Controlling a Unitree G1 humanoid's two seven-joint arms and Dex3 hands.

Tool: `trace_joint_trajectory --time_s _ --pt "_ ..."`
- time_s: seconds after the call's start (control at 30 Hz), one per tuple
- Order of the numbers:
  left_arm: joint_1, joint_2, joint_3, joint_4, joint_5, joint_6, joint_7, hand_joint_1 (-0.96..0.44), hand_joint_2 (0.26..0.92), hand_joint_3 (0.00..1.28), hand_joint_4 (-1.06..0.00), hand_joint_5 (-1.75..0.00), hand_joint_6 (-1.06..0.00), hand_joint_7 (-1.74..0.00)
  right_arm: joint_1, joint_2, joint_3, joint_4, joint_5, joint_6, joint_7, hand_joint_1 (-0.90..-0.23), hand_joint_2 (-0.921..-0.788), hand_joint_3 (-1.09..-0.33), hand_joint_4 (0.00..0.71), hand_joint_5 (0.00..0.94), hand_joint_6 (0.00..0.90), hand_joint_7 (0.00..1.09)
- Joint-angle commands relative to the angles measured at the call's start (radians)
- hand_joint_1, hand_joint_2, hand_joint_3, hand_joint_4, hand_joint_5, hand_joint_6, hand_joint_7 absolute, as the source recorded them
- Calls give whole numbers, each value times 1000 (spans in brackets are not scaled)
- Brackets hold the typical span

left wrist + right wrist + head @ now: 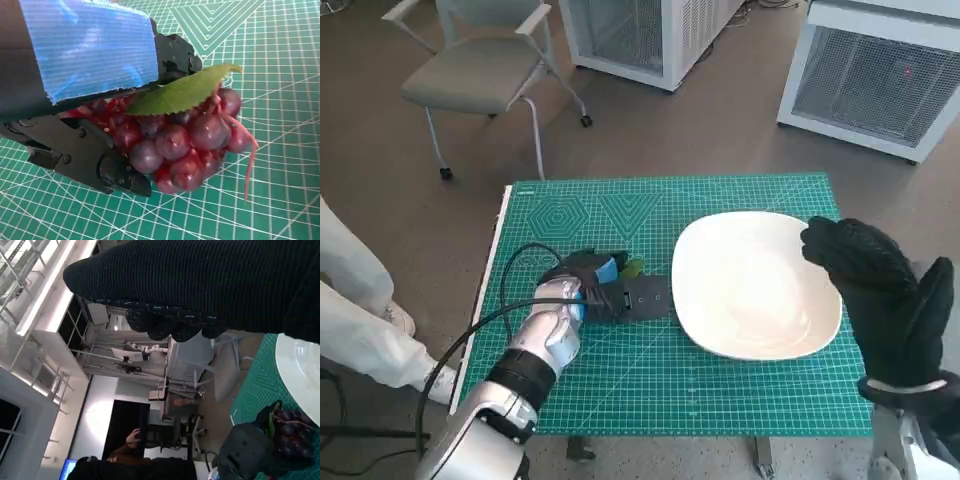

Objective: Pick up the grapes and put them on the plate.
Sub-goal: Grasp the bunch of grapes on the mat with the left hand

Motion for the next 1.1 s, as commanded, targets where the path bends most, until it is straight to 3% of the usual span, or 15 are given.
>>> trace_joint_trajectory --time_s 0.03,0.17,0.23,0.3,0.37,0.43,0.53,0.6,0.7,0.87,1.1 --pt "-20 1 8 7 -22 -11 12 -134 800 15 -59 -5 -237 -20 15 -3 0 10 -10 6 -1 -355 -921 -622 358 905 178 1068" --pt "-14 3 15 16 -36 -23 38 -85 811 17 -89 -19 -268 -29 14 -2 3 7 -11 6 -3 -355 -921 -622 357 906 177 1068" --pt "-11 4 21 26 -46 -34 61 -32 816 36 -256 -440 -303 -35 13 -2 3 6 -11 7 -3 -355 -921 -622 357 906 177 1069" --pt "-8 6 23 35 -51 -47 87 29 821 65 -453 -1066 -347 -40 12 -3 3 6 -10 6 -2 -355 -921 -622 358 906 178 1069" --pt "-2 8 19 43 -48 -62 120 87 842 88 -484 -1412 -389 -48 11 -4 1 9 -9 5 0 -355 -921 -621 358 906 178 1069" --pt "4 10 12 49 -42 -79 153 138 875 125 -403 -1594 -440 -61 10 -6 -1 12 -8 4 1 -355 -921 -620 358 905 178 1068" --pt "10 15 2 53 -33 -98 188 214 887 275 -303 -1691 -503 -75 7 -7 -3 17 -7 2 3 -356 -921 -620 359 905 179 1068" --pt "11 17 -3 55 -29 -106 203 288 865 454 -271 -1721 -549 -87 5 -8 -3 19 -8 1 3 -356 -921 -619 359 904 179 1067" --pt "9 19 -7 62 -28 -114 213 333 831 588 -264 -1738 -603 -106 3 -7 -3 22 -8 -1 2 -356 -921 -619 360 903 180 1066" --pt "7 21 2 64 -41 -130 220 353 806 660 -268 -1745 -611 -103 0 -6 -1 24 -9 -2 2 -356 -921 -619 361 902 180 1065" --pt "7 17 19 57 -62 -133 226 357 792 685 -273 -1746 -518 -49 1 -5 0 23 -10 -6 2 -356 -921 -618 362 900 182 1063"
